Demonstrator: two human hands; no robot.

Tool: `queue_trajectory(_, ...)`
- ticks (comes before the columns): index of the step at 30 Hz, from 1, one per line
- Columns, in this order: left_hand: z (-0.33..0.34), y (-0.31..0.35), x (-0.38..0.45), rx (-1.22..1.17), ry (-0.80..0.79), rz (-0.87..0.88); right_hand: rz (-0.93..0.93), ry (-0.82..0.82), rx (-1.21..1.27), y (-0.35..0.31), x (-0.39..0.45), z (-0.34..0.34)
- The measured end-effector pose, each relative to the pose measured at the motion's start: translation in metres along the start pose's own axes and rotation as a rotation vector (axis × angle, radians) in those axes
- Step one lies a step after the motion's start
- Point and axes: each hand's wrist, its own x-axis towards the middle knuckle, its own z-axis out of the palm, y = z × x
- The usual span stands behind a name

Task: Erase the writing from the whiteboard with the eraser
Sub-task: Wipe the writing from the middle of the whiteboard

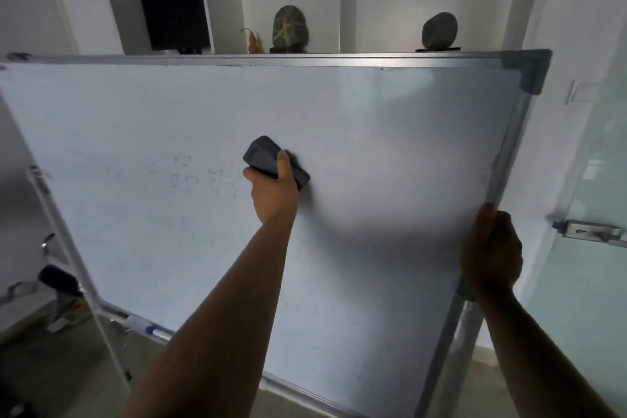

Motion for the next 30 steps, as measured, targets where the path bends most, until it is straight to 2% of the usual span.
queue_trajectory(5, -0.011, -0.058, -0.002, -0.163, 0.033, -0.461, 0.024, 0.005, -0.033, -0.004, 0.0, 0.001)
queue_trajectory(7, -0.013, -0.058, 0.006, -0.169, 0.036, -0.444, 0.016, 0.018, -0.031, -0.005, -0.001, 0.001)
queue_trajectory(10, -0.008, -0.026, 0.015, -0.15, 0.002, -0.209, 0.009, 0.027, -0.038, -0.005, -0.002, 0.003)
queue_trajectory(12, -0.003, -0.014, 0.015, -0.179, 0.002, -0.16, 0.003, 0.025, -0.038, -0.005, -0.001, 0.003)
queue_trajectory(17, -0.02, -0.07, 0.006, -0.231, 0.021, -0.589, 0.0, 0.016, -0.05, -0.01, -0.001, 0.0)
queue_trajectory(19, -0.028, -0.075, 0.011, -0.23, -0.011, -0.634, 0.002, 0.016, -0.045, -0.012, -0.001, -0.001)
queue_trajectory(20, -0.028, -0.068, 0.017, -0.221, -0.014, -0.592, 0.005, 0.018, -0.046, -0.012, -0.001, -0.001)
queue_trajectory(23, -0.02, -0.032, 0.032, -0.171, -0.012, -0.303, 0.022, 0.018, -0.056, -0.012, -0.002, 0.001)
queue_trajectory(25, -0.013, -0.019, 0.031, -0.192, -0.015, -0.247, 0.021, 0.019, -0.044, -0.011, -0.001, 0.002)
queue_trajectory(27, -0.016, -0.032, 0.026, -0.219, -0.016, -0.41, 0.029, -0.003, -0.047, -0.01, -0.001, 0.0)
queue_trajectory(30, -0.034, -0.063, 0.019, -0.203, -0.138, -0.662, 0.01, -0.009, -0.033, -0.013, 0.001, -0.002)
